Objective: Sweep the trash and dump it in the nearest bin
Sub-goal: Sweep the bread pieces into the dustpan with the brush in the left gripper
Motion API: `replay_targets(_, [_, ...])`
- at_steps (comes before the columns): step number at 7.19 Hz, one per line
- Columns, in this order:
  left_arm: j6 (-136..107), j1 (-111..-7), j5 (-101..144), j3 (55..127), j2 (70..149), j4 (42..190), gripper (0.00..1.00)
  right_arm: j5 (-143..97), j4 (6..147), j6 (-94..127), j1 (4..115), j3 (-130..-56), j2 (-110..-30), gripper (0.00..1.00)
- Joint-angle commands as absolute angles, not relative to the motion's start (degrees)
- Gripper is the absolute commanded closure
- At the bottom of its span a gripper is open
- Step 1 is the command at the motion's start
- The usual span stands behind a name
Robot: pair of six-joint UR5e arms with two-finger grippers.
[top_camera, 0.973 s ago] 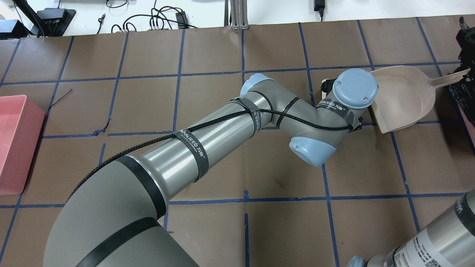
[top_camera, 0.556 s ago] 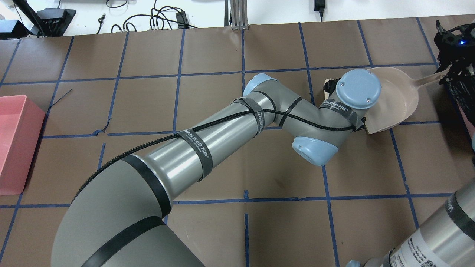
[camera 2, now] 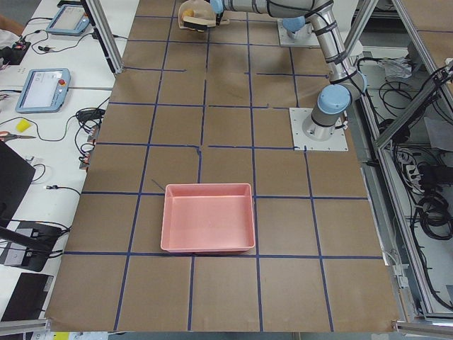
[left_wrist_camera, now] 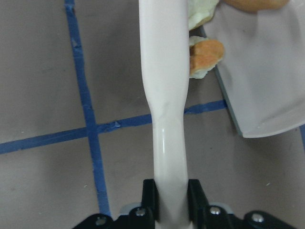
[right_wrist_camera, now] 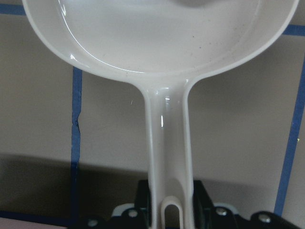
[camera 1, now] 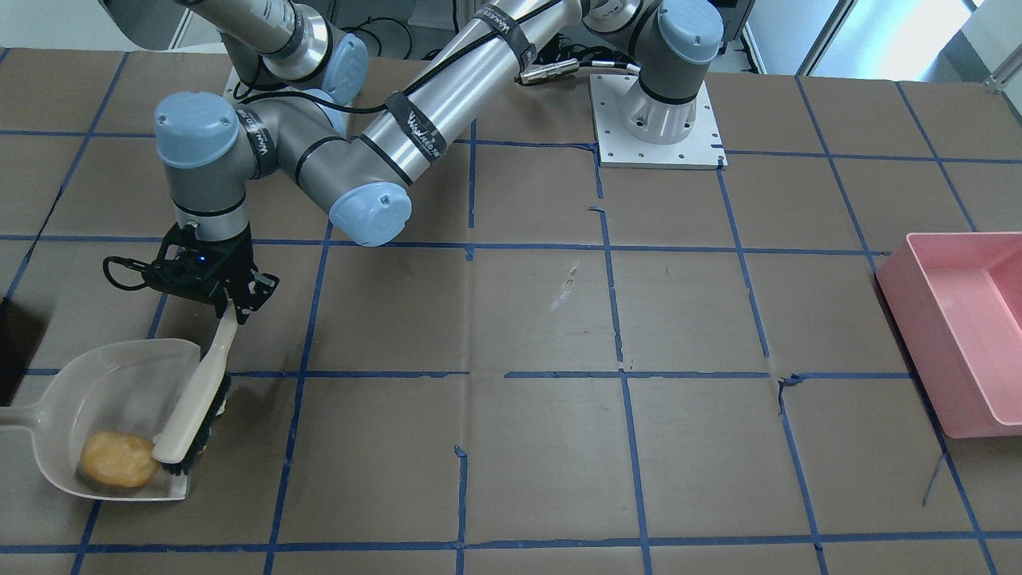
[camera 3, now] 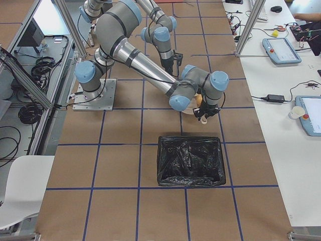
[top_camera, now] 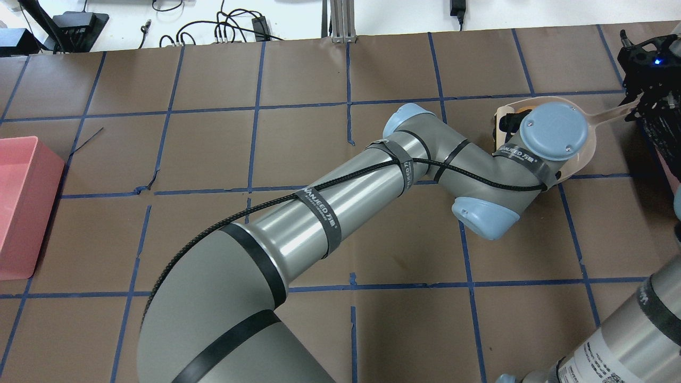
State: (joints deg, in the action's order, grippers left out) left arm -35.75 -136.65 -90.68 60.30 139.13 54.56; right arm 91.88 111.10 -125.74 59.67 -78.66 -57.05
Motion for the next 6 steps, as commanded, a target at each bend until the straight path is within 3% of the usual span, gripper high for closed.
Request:
replay_targets(1, [-37.52, -137.37, -90.7, 50.05, 142.72, 59.57, 1.0, 91.85, 110.57, -125.51, 60.2, -78.75, -57.04, 1.0])
replay_targets(3, [-39.37, -137.72, -90.62, 45.72, 143.35, 60.38, 1.0, 91.85, 110.39, -125.16, 60.21, -78.75, -57.13, 1.0])
replay_targets(6, [-38.42, -139.4, -90.7, 45.79, 139.51, 65.7, 1.0, 91.67, 110.21, -125.07, 60.38, -78.84, -57.04, 1.0])
